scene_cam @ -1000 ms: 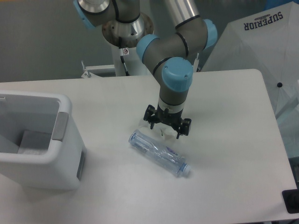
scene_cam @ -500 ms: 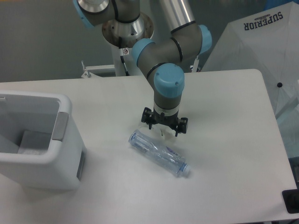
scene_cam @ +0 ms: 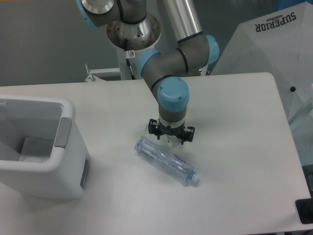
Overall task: Place the trash in the trash can
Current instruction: 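Close the gripper on the crumpled white wrapper and lift it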
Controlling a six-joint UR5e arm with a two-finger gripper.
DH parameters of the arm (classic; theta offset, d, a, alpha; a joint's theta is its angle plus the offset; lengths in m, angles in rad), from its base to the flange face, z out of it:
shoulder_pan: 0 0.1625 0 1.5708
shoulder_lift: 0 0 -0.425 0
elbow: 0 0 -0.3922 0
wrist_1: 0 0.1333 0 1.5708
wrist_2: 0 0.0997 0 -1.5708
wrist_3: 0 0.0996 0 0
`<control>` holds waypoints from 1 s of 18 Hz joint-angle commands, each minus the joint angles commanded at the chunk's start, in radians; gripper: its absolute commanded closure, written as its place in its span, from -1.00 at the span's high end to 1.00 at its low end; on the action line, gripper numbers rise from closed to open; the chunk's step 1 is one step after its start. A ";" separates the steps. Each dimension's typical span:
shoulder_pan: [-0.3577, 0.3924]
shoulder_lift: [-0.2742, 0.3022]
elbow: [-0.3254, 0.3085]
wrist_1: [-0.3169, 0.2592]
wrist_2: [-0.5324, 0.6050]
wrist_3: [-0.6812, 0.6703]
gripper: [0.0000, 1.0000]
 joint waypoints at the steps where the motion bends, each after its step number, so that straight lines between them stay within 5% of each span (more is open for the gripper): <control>1: 0.002 0.000 0.000 0.000 -0.002 -0.002 -0.88; 2: 0.002 0.002 0.000 0.000 -0.002 -0.002 -1.00; 18: 0.052 0.052 0.040 -0.011 -0.044 0.000 -1.00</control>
